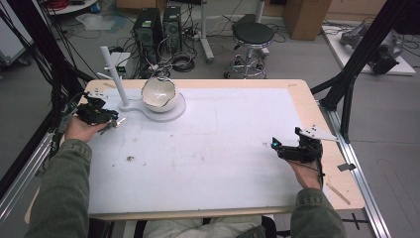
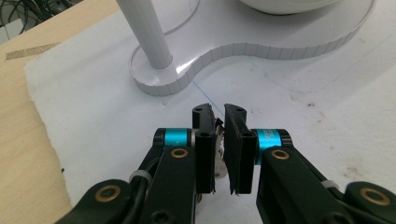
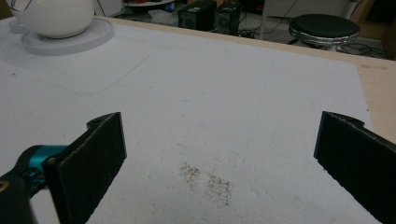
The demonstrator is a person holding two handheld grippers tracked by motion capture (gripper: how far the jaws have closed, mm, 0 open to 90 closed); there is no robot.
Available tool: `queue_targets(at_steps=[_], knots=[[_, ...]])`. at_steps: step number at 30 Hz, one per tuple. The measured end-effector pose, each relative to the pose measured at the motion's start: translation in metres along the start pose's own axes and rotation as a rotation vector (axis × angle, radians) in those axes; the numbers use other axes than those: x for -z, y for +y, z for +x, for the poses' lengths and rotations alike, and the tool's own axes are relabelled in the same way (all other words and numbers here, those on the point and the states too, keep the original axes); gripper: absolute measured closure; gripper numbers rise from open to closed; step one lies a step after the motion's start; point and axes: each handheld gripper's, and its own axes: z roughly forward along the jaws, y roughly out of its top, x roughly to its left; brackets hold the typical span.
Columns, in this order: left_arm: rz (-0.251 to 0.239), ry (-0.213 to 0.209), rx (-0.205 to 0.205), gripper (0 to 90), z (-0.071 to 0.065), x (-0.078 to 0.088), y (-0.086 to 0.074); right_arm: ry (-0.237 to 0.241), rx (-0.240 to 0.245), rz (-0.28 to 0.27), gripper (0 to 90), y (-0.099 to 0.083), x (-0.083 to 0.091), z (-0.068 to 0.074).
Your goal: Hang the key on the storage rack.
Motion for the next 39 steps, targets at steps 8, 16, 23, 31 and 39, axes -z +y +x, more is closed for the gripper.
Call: queue_targets(at_steps=[8,16,23,31,39], knots=[[-0.069,-0.031,0.039,82.7,0.004,0.016,-0.002,0.003,0.005,0.0,1.1,0.0,-0.001,0.0],[-0.138,-0.025,0.053,82.7,0.005,0.033,0.0,0.003,0.005,-0.006,1.1,0.001,0.0,0.001],[-0.194,-0.014,0.069,82.7,0.007,0.046,0.003,0.006,0.004,-0.003,1.1,0.001,-0.001,0.002],[-0.222,0.012,0.045,82.7,0.008,0.064,0.013,0.004,0.005,-0.002,1.1,0.001,-0.001,0.002],[-0.245,0.027,0.036,82.7,0.01,0.082,0.022,0.006,0.006,-0.007,1.1,0.001,-0.001,0.001]])
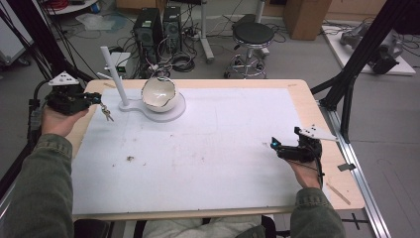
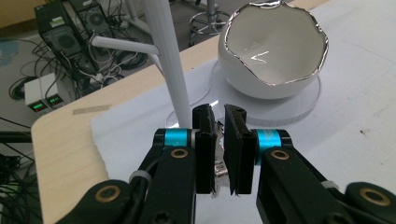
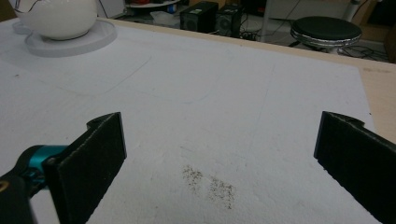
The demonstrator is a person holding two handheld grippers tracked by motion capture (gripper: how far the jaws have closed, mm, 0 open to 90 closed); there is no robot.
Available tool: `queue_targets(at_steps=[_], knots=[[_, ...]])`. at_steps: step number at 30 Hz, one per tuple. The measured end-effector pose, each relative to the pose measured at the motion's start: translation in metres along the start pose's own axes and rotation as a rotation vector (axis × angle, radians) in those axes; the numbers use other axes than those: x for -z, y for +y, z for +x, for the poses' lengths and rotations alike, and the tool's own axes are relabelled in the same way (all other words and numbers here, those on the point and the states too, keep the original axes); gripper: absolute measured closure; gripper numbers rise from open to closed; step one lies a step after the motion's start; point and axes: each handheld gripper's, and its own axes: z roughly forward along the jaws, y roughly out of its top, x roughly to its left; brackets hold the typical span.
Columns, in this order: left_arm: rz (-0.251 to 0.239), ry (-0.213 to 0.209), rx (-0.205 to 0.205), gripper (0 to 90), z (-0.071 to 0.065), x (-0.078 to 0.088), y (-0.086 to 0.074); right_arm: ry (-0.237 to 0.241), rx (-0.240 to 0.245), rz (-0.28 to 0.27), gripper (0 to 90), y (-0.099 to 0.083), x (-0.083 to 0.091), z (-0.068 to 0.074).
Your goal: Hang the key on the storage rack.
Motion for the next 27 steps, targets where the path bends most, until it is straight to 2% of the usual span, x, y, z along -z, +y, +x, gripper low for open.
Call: queue_targets(at_steps=[10,12,17,20,27], knots=[[-0.03,0.016,0.023,82.7,0.005,0.013,0.005,-0.001,-0.001,0.009,1.1,0.0,-0.001,0.001],[-0.027,0.018,0.014,82.7,0.005,0.014,0.008,0.001,0.0,0.008,1.1,0.0,-0.001,0.001],[-0.034,0.017,-0.007,82.7,0.002,0.018,0.02,0.004,0.004,0.007,1.1,0.0,-0.001,0.001],[-0.053,0.006,0.006,82.7,0.003,0.021,0.027,0.002,0.003,0.007,1.1,0.0,-0.001,0.001],[-0.077,0.003,-0.008,82.7,0.001,0.026,0.044,0.006,0.0,0.007,1.1,0.0,-0.001,0.0]])
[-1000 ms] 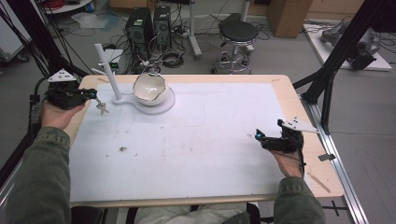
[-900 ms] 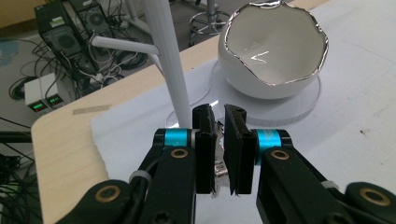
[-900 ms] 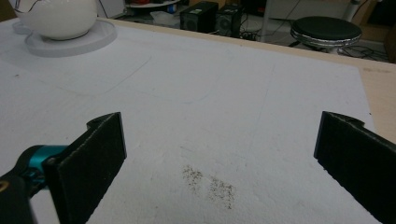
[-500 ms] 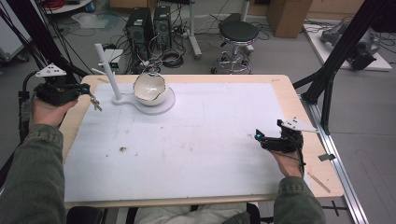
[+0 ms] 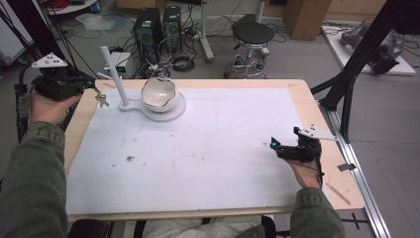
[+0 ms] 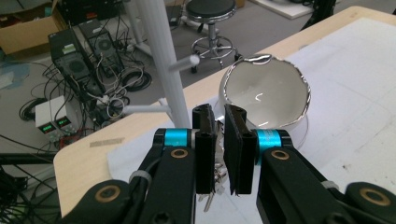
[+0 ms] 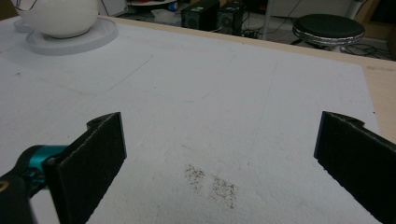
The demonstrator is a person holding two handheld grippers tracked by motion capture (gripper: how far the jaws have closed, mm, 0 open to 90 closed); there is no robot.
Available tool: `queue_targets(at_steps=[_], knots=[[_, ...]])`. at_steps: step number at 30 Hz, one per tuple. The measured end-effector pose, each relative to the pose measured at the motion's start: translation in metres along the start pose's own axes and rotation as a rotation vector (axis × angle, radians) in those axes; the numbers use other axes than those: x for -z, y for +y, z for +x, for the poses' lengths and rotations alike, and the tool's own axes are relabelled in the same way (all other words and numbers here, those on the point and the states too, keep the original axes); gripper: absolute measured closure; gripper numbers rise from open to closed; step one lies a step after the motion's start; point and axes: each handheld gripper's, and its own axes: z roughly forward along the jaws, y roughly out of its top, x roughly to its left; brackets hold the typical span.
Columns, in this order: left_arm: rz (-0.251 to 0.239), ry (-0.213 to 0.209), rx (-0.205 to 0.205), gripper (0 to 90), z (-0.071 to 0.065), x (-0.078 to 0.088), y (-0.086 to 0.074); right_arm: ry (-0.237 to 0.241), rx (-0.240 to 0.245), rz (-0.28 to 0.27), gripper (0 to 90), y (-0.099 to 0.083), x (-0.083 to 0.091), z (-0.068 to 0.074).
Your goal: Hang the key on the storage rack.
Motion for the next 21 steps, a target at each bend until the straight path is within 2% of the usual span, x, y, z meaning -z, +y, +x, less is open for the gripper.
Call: queue_targets(at_steps=[9,21], knots=[[-0.021,0.005,-0.023,82.7,-0.001,0.006,0.019,0.0,0.002,-0.001,1.1,0.0,0.0,0.0],[-0.049,0.011,-0.043,82.7,-0.003,0.005,0.044,0.004,-0.004,0.001,1.1,0.0,0.0,0.0]])
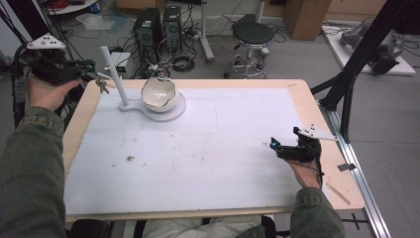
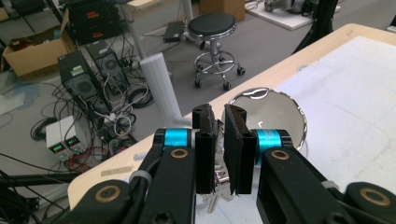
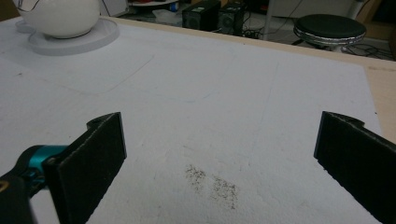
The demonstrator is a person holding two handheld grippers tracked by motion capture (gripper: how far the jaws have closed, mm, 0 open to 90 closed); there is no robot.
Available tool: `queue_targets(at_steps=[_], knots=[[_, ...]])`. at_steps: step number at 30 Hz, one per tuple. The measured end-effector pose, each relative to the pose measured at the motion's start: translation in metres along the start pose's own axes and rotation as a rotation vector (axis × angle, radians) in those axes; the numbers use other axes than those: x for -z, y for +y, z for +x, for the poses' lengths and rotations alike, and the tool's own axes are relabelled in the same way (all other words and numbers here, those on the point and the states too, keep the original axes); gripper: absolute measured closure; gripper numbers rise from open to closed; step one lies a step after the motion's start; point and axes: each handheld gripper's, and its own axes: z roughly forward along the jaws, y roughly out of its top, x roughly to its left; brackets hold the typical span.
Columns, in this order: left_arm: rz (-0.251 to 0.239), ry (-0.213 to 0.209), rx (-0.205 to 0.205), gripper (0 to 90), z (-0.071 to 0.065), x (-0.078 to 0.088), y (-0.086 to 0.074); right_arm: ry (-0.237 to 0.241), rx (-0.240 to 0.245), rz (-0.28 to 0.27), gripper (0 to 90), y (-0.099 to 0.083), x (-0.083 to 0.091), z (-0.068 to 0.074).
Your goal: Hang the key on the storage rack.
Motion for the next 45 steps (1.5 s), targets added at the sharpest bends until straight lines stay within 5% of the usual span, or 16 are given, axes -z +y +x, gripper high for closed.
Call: queue_targets(at_steps=[16,30,45], knots=[[-0.018,0.032,-0.014,82.6,-0.002,-0.008,0.019,0.001,0.0,-0.006,1.1,0.0,0.001,0.0],[0.026,0.074,0.009,82.6,0.003,-0.028,0.015,0.001,-0.004,-0.005,1.1,0.0,0.003,-0.001],[-0.003,0.106,0.027,82.6,0.003,-0.038,0.016,0.005,0.001,-0.003,1.1,-0.001,0.002,-0.001]])
